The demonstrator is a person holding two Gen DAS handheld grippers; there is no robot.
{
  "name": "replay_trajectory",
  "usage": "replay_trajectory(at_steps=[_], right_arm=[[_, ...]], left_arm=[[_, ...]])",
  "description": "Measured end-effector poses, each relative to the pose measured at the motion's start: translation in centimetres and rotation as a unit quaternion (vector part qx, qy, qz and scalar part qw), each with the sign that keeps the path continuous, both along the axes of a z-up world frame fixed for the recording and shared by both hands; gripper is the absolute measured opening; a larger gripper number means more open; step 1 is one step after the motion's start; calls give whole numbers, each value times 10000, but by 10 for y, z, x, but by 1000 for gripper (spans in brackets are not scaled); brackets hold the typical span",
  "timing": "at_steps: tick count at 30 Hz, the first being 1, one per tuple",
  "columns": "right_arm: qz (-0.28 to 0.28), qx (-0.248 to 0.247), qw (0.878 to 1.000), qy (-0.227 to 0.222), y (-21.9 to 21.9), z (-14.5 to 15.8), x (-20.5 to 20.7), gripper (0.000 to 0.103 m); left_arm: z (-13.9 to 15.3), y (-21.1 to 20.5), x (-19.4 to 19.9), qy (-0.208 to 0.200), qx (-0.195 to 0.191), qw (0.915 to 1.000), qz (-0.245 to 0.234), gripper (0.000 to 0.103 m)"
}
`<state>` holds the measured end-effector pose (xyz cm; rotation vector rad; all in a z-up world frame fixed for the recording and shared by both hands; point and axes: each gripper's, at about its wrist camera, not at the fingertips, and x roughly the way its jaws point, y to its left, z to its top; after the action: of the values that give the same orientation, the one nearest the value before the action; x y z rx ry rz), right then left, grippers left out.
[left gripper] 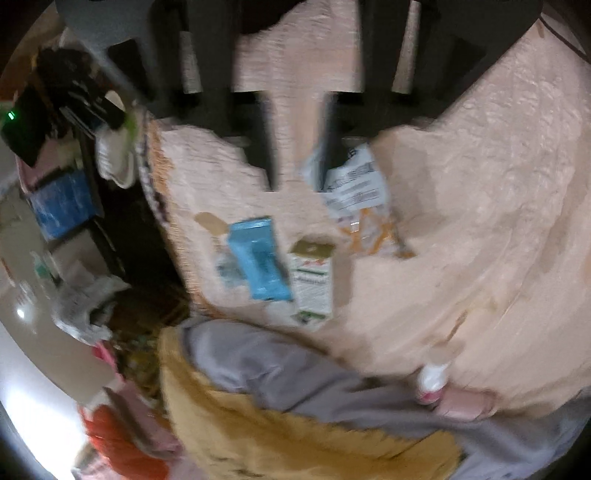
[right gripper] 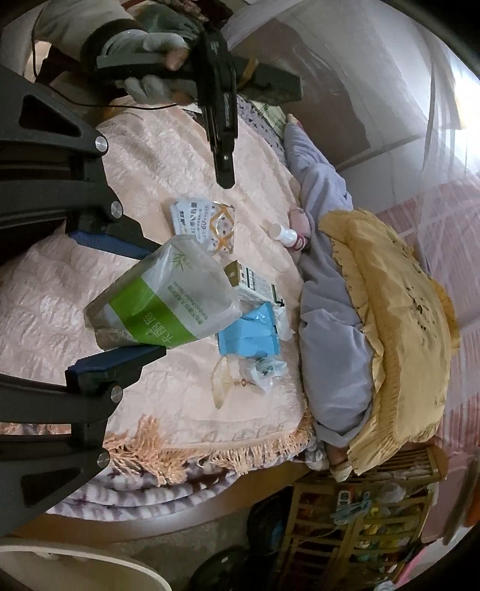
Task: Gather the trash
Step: 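Grasp the white-green bag with the right tool while the left tool grasps the white snack bag, then carry both bags over the white bucket and open both tools to drop them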
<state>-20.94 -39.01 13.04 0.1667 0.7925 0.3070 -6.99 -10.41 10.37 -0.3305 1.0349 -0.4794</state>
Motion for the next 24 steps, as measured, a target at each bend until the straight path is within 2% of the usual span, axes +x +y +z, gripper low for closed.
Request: replay_trajectory(at_steps=[1,2,5,9,10,11,12,15,18,24], right_arm=[[11,13,10000,29,0,-2,0,43],[17,25,10000,55,-1,-4,0,43],[29,27,9999,127,-2,-10,0,43],[-2,44,9997,228,-7,-18,2,43],[-29,58,9997,243,-9,-19,3,43],[-51,70,9996,252,-11,-20,3,43],[-76,77,9996,255,-13,-20,3,43],[-189,80,9995,238,-24,-20,2,43],[-323,106,9992,213,-34,-17,0,43],[-679,109,9975,157,-60,-10,-13,44]], left_arm=[[-10,5,3,60,-57,9998,171,61],[-15,7,5,90,-86,9996,258,62],[-42,10,19,276,95,9980,557,62],[-73,0,43,453,259,9965,649,61],[-78,-3,47,473,270,9964,648,56],[-80,-5,50,453,298,9966,614,28],[-82,-9,52,455,387,9966,563,17],[-73,-12,48,392,226,9981,418,13],[-52,-23,34,189,152,9996,121,13],[-4,-71,4,-179,-114,9983,-543,13]])
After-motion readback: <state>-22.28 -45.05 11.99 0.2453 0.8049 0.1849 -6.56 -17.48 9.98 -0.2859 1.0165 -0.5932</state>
